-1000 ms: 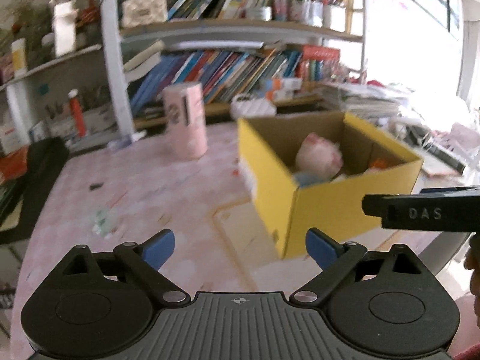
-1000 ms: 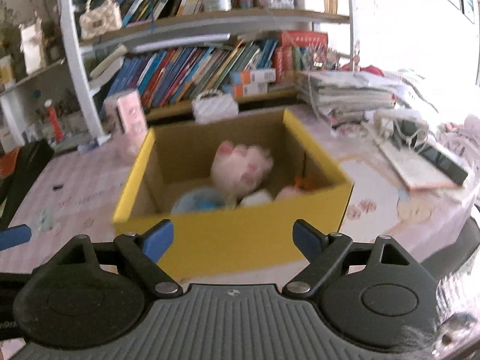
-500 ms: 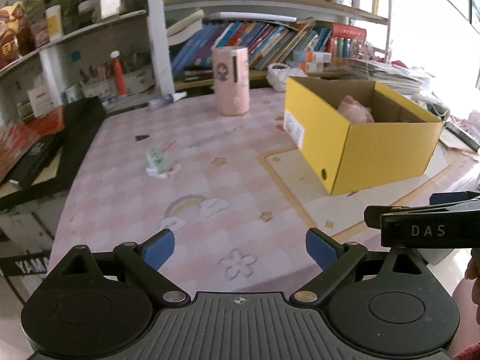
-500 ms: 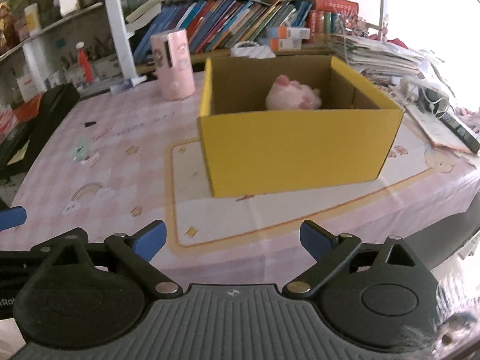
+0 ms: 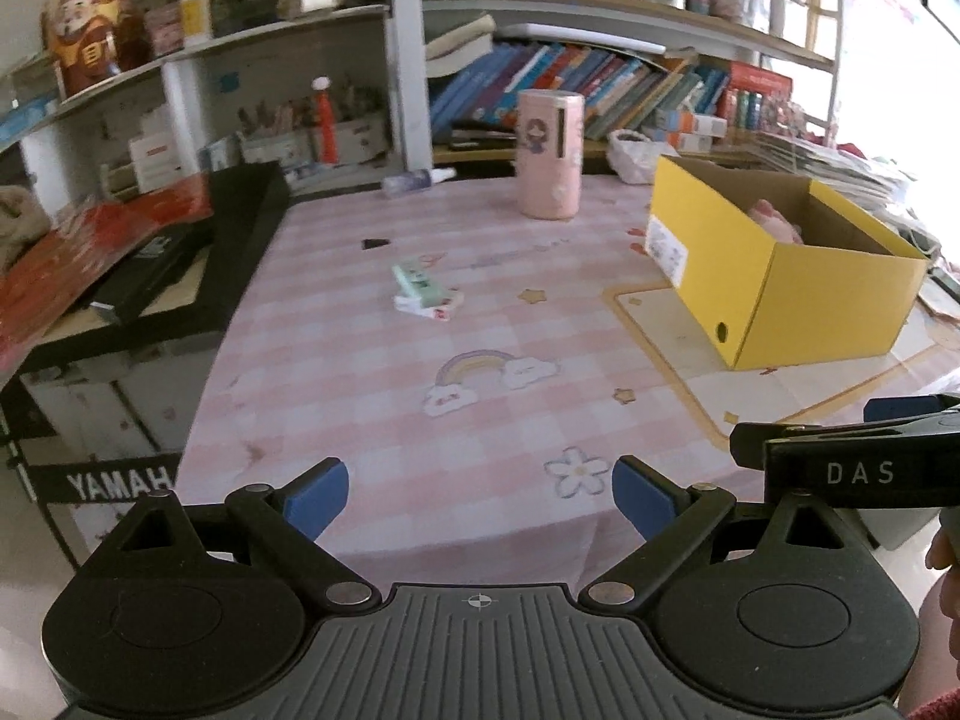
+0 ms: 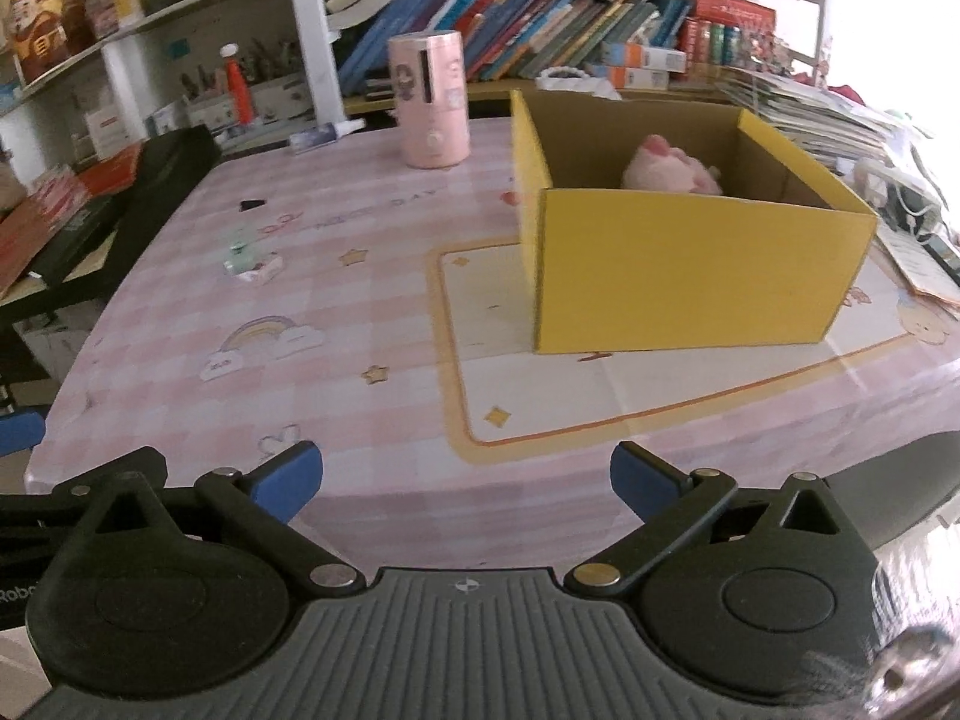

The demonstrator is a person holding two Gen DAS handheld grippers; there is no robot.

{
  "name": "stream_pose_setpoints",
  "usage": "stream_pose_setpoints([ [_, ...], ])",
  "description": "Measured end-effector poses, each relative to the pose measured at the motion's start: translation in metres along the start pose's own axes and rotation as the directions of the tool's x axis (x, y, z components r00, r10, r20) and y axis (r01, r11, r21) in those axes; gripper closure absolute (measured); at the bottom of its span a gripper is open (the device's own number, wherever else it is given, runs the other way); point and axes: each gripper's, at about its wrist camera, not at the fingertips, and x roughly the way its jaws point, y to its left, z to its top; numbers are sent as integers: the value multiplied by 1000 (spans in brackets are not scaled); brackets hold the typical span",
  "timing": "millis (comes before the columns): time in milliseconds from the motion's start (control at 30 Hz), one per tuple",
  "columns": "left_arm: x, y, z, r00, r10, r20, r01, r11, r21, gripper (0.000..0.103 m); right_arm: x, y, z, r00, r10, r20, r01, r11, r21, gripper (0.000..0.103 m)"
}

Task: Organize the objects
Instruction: 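Withdraw both open tools from the box toward the mint-green toy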

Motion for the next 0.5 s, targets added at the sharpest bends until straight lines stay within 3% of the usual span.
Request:
stream_pose_setpoints([
  [500,-4,27,-6,999,49,-3,-49,997,-62,6,6,35,4,998,61,-9,-62,996,-70,0],
])
